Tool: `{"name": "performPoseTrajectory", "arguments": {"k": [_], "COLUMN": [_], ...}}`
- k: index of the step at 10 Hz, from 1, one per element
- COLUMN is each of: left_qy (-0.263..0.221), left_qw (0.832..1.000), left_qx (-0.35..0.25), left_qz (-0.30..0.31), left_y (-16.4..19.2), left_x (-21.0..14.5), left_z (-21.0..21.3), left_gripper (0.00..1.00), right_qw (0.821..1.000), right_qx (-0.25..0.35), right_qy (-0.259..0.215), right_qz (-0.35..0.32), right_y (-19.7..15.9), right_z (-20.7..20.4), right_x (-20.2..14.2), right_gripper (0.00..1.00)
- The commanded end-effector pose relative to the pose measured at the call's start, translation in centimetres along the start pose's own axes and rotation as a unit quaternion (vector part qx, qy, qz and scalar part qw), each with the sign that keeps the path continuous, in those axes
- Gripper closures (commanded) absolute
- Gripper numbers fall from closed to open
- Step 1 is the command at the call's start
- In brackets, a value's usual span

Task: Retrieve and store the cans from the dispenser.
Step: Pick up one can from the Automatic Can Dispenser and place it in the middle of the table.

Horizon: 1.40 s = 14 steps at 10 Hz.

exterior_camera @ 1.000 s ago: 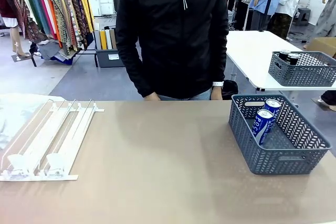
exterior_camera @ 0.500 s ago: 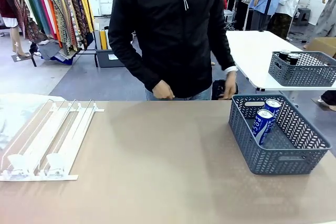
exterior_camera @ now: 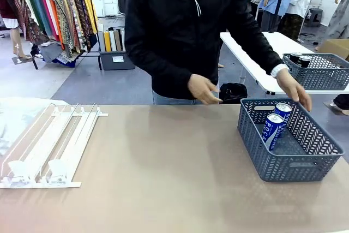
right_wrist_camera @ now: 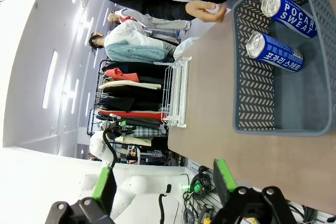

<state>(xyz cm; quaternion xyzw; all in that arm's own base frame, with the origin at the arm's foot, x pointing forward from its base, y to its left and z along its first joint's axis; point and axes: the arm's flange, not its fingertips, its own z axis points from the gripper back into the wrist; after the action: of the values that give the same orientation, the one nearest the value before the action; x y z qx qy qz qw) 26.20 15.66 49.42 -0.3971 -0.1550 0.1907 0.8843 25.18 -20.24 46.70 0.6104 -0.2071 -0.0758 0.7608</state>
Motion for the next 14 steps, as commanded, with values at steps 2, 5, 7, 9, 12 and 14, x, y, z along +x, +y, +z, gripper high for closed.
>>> {"name": "performPoseTrajectory", "arguments": {"k": [2, 5, 7, 9, 12, 14], "left_qy": [-0.001, -0.001, -0.001, -0.001, -0.001, -0.001], "left_qw": [1.000, 1.000, 1.000, 1.000, 1.000, 1.000], "left_qx": [-0.011, -0.011, -0.011, -0.011, -0.011, -0.011], "left_qz": [-0.007, -0.007, -0.007, -0.007, -0.007, -0.007], "left_y": [0.01, 0.01, 0.01, 0.01, 0.01, 0.01], "left_x": [-0.02, -0.02, -0.02, -0.02, -0.02, -0.02], "left_z": [0.04, 0.04, 0.04, 0.04, 0.04, 0.04], "left_gripper": [0.00, 0.00, 0.00, 0.00, 0.00, 0.00], "right_qw": [1.000, 1.000, 1.000, 1.000, 1.000, 1.000], "right_qx": [0.007, 0.007, 0.007, 0.007, 0.007, 0.007], "right_qy": [-0.004, -0.004, -0.004, -0.004, -0.004, -0.004], "right_qz": [0.006, 0.006, 0.006, 0.006, 0.006, 0.006], "right_y": [0.22, 0.22, 0.22, 0.22, 0.22, 0.22], "right_z": [0.06, 0.06, 0.06, 0.06, 0.06, 0.06], "right_x": [0.15, 0.15, 0.15, 0.15, 0.15, 0.15], "right_gripper": [0.00, 0.00, 0.00, 0.00, 0.00, 0.00]}}
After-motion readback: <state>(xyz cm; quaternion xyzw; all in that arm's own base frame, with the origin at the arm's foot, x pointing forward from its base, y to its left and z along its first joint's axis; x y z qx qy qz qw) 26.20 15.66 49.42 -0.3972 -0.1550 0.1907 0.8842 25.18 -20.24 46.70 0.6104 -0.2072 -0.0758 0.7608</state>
